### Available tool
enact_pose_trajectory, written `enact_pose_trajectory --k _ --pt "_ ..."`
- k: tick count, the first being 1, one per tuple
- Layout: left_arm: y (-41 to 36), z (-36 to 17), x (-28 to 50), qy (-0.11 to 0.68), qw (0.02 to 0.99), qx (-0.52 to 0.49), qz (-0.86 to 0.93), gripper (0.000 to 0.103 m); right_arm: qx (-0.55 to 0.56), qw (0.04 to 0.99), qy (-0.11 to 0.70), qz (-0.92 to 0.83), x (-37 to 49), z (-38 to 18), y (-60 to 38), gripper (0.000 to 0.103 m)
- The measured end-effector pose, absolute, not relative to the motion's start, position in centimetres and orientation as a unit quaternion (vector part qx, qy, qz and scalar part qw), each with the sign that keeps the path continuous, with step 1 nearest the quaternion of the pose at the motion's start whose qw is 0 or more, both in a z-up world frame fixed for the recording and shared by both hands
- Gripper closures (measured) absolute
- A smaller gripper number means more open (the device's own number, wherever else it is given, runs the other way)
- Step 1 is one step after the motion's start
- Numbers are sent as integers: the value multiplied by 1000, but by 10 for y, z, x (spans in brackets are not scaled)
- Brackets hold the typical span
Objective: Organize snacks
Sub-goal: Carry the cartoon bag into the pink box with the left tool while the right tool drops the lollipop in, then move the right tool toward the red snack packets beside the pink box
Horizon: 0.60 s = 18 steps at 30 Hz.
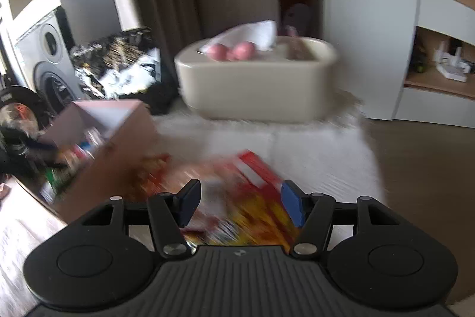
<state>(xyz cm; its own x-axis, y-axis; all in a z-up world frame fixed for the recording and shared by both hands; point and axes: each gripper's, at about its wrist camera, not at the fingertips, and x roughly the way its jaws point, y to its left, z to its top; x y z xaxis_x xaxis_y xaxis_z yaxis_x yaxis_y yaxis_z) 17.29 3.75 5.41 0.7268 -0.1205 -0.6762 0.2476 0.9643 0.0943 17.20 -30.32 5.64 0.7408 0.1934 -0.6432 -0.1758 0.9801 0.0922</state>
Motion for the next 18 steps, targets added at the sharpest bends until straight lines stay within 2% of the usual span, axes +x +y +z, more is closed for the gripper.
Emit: enact_pose_trajectory --k 4,7,12,18 --pt "25 81 146 279 956 37 -78 40 -17 932 352 84 160 39 -320 42" --pt "-11 93 125 256 955 20 -149 40 -15 927 364 86 156 28 -329 42" --pt "-77 69 116 314 913 28 -260 40 9 924 375 75 157 15 -342 42" --pt "-107 24 114 366 894 25 -255 40 10 931 352 100 157 30 -335 42"
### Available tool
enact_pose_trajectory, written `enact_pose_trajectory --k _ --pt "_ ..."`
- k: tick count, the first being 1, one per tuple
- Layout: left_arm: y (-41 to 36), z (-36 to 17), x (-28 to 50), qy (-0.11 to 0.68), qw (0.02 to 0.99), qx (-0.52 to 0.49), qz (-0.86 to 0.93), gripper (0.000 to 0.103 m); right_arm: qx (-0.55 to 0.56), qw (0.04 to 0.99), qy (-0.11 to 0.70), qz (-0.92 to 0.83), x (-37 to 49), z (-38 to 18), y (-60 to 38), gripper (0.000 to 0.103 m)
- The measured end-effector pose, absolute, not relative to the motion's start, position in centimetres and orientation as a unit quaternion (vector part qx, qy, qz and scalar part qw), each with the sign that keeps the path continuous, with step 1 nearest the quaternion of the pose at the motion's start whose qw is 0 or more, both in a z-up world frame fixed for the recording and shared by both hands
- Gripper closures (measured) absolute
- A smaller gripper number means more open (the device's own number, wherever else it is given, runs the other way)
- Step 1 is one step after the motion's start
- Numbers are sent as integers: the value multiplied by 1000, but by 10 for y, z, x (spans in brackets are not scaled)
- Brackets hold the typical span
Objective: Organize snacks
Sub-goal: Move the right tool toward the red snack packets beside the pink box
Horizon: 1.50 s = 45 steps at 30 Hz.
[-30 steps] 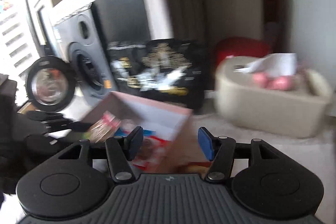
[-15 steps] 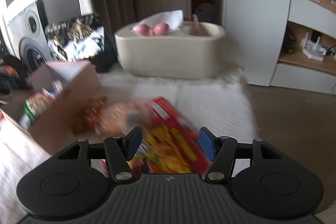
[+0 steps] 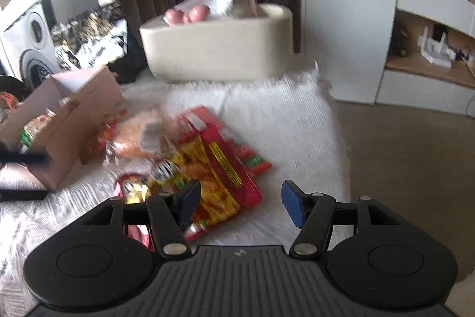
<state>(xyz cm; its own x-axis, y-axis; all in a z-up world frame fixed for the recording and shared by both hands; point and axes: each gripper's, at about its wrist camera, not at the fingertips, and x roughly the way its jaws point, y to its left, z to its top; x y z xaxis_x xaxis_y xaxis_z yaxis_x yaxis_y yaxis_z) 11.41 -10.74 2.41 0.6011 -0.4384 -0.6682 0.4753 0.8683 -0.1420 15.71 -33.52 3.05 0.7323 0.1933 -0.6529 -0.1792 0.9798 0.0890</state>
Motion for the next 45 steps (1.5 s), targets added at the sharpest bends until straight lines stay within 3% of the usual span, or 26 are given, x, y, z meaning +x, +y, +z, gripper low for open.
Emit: enact_pose_trajectory --k 8,15,21,24,29,41,45 --pt "-89 9 91 374 903 0 -212 41 -22 924 316 214 190 52 -262 41" --pt "-58 0 81 393 897 -23 -200 41 -29 895 357 266 243 38 -202 42" --pt "-48 -4 79 385 898 -51 -208 41 -12 884 397 248 283 21 -192 50" --pt "-45 -5 78 382 898 -56 -212 41 11 865 427 264 291 14 -191 64" --pt "-42 -5 77 379 898 -64 -212 42 -19 870 407 279 259 33 -196 80" --pt "-47 0 74 383 902 -51 -195 43 -21 836 448 317 160 33 -239 84" --pt "-46 2 72 385 903 -45 -186 43 -64 860 410 298 142 36 -236 83"
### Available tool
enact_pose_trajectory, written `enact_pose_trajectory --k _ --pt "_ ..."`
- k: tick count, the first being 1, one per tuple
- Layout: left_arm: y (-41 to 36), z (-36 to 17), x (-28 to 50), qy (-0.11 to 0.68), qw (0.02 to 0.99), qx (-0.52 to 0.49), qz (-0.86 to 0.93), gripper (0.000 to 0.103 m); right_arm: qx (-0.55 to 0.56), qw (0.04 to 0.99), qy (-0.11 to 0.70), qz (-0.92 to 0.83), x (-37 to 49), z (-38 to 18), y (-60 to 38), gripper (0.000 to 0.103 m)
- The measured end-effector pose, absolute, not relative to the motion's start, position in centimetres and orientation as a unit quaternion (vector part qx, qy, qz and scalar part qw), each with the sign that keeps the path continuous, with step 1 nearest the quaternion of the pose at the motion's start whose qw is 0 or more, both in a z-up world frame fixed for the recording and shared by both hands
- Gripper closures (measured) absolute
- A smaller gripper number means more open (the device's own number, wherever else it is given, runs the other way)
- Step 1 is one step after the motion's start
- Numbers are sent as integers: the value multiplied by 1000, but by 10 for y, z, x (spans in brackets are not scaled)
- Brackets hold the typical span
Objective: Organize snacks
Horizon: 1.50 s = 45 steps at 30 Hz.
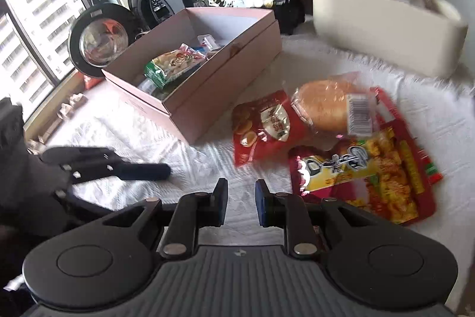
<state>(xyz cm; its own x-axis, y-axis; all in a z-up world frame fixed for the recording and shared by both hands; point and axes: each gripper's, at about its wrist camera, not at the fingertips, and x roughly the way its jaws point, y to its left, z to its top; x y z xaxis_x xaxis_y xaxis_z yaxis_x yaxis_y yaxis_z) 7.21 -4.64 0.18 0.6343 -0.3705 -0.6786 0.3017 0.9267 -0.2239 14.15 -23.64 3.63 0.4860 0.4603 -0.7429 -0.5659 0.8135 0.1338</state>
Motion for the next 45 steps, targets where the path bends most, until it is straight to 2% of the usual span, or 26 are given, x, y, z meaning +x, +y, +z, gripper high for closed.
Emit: enact_pose_trajectory --k 1,3,4,5,12,18,19,20,23,26,36,45 --pt "-47 2 72 386 903 -44 -184 43 -77 870 394 288 140 38 -234 81" --pt "-49 2 72 387 903 -40 -181 43 -89 879 377 277 145 38 -231 65" --pt "-50 2 72 388 903 -37 -179 43 -83 882 372 278 150 38 -231 51" --pt "-51 3 72 388 904 -33 -178 43 -71 884 370 275 156 36 -232 44" --pt "-50 2 71 389 903 -28 -180 43 75 871 413 255 198 11 -238 44" --pt "-48 2 71 389 903 -32 -179 44 114 875 396 254 212 -2 -228 45" --pt "-47 2 71 389 903 -33 -178 45 117 875 396 252 211 -2 -228 49" --pt "-46 3 71 389 904 -34 -176 46 121 873 400 251 211 -1 -228 60" --pt "-45 4 70 388 905 -34 -170 46 138 864 410 260 206 1 -238 77" --pt "-47 6 68 390 906 -28 -162 46 177 847 417 278 194 3 -255 88" --pt "-53 16 53 388 909 2 -152 46 234 816 430 309 148 7 -280 92" --pt "-61 27 48 364 918 -8 -158 46 104 890 383 225 109 23 -295 91"
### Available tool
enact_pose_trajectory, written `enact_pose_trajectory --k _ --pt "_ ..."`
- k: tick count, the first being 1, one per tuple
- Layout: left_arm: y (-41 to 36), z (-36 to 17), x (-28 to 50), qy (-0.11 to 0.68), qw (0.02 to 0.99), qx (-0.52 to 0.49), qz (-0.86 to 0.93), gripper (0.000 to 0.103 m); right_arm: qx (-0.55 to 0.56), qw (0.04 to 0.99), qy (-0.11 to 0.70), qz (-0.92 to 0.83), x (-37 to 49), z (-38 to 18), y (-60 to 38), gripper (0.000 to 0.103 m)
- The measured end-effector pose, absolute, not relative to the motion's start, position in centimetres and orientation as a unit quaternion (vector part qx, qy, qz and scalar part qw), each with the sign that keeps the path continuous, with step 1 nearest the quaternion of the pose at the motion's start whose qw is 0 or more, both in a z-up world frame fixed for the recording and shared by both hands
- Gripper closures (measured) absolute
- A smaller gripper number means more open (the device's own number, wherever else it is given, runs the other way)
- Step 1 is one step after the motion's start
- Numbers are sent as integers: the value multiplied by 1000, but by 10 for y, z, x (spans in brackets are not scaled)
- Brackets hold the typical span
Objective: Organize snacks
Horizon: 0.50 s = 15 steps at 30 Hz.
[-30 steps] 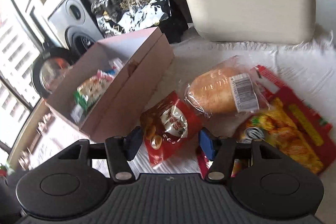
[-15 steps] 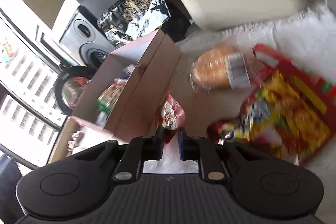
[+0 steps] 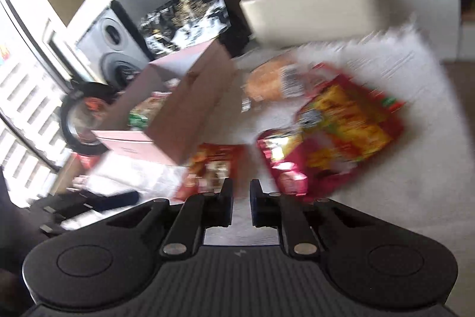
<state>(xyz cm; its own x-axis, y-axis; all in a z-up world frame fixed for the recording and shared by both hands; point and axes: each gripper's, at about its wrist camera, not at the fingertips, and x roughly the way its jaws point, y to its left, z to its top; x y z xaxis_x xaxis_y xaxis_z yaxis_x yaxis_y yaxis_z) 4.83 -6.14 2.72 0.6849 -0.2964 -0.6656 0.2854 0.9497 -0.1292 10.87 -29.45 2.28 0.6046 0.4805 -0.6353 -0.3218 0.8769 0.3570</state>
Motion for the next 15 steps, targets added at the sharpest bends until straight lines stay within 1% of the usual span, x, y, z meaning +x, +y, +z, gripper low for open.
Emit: enact_pose_trajectory --k 1,3,4,5,6,8,11,12,14,15 --pt "-63 27 51 364 919 -17 -152 46 91 898 374 215 105 24 -298 89" --pt "-64 25 60 371 917 -41 -144 46 63 913 355 190 98 24 -302 79" --pt "-64 24 65 374 915 -54 -142 46 54 918 348 181 96 22 -307 67" --pt "-65 23 71 376 914 -67 -138 46 46 923 342 170 94 19 -310 58" --pt "-66 22 77 377 913 -77 -131 46 43 925 339 164 94 16 -313 56" --pt "-69 20 89 381 912 -93 -122 46 39 926 345 152 97 6 -318 56" --pt "-84 15 105 391 910 -76 -117 46 43 924 348 152 99 -8 -323 56" --pt "-91 13 109 393 911 -60 -113 44 48 926 341 154 97 -10 -326 55" --pt "-103 11 114 389 914 -31 -115 36 51 926 338 160 97 -10 -326 52" --pt "-108 11 117 390 913 -20 -121 29 53 926 338 163 96 -11 -326 50"
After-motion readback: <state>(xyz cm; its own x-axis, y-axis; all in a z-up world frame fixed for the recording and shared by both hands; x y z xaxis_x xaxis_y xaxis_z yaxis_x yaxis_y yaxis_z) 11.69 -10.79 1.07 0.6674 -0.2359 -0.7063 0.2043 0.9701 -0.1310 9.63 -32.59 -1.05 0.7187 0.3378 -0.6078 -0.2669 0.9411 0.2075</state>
